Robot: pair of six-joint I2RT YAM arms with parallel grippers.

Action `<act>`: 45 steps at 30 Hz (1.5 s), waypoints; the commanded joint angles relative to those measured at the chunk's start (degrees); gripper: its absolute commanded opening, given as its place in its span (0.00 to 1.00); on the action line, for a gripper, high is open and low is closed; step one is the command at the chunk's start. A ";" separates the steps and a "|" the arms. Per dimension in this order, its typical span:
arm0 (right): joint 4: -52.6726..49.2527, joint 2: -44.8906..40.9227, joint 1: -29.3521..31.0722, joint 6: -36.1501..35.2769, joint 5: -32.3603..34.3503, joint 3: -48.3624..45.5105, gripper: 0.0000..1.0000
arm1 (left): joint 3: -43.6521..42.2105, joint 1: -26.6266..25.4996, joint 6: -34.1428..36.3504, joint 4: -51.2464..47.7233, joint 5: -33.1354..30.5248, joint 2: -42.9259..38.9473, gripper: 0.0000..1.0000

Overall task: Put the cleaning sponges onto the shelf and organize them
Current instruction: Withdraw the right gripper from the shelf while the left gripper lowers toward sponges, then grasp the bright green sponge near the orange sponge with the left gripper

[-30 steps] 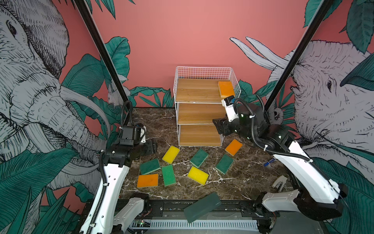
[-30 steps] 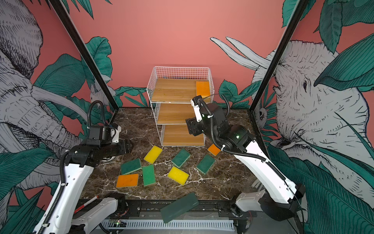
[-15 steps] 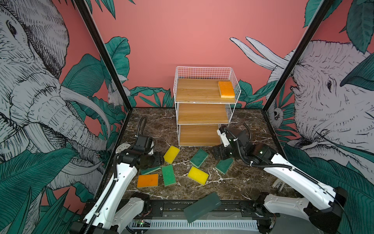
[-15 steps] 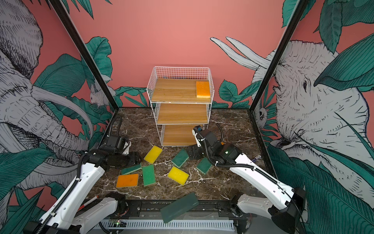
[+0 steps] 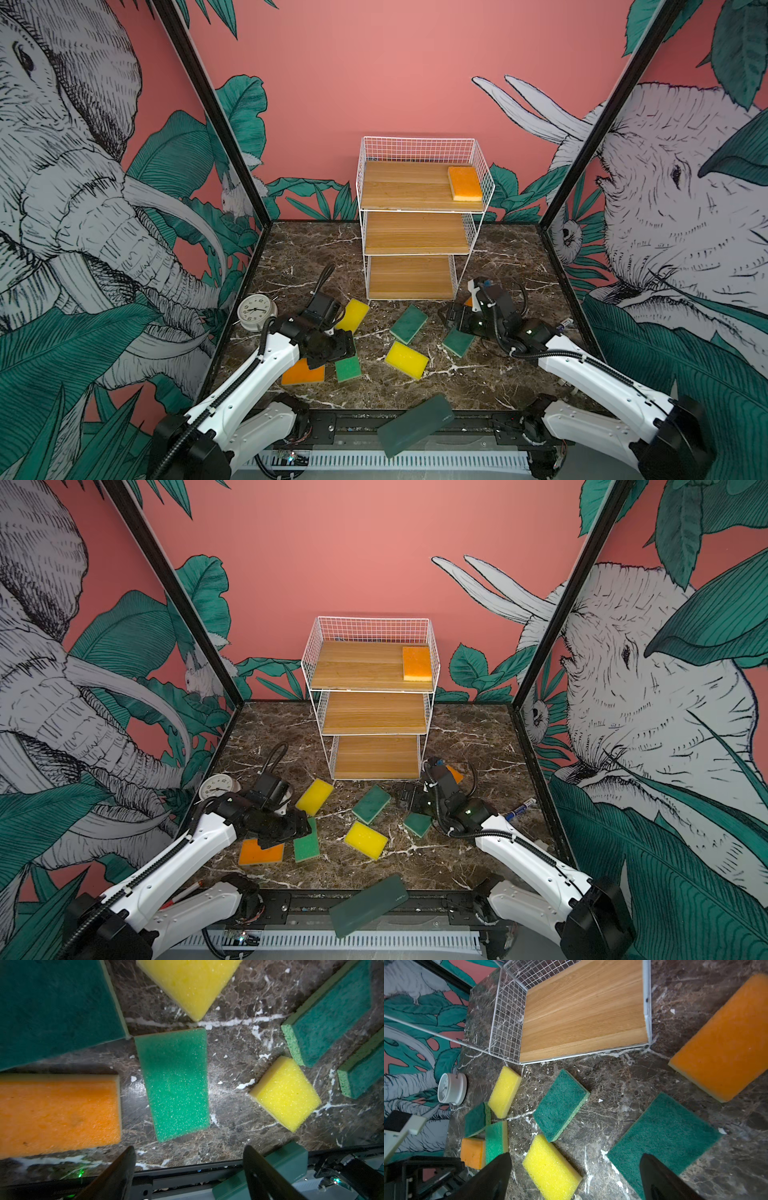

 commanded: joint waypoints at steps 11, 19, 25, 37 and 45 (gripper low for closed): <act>6.90 6.08 -4.67 5.43 -9.95 -3.27 0.99 | -2.77 -5.41 -3.41 2.77 -4.85 4.13 0.90; -7.04 8.59 -4.67 1.14 -6.54 2.25 0.99 | -5.66 -8.78 -6.47 5.78 -4.65 5.84 0.90; -6.70 7.60 -4.65 1.49 -6.43 0.95 0.99 | -4.96 -9.94 -6.37 7.31 -4.71 8.73 0.90; -11.58 7.55 -3.43 -0.27 -3.15 2.45 0.99 | -6.17 -10.65 -7.47 7.91 -7.32 12.31 0.89; -12.25 7.90 -2.76 0.34 -1.62 2.54 0.97 | -5.62 -11.94 -7.34 7.65 -8.46 14.79 0.86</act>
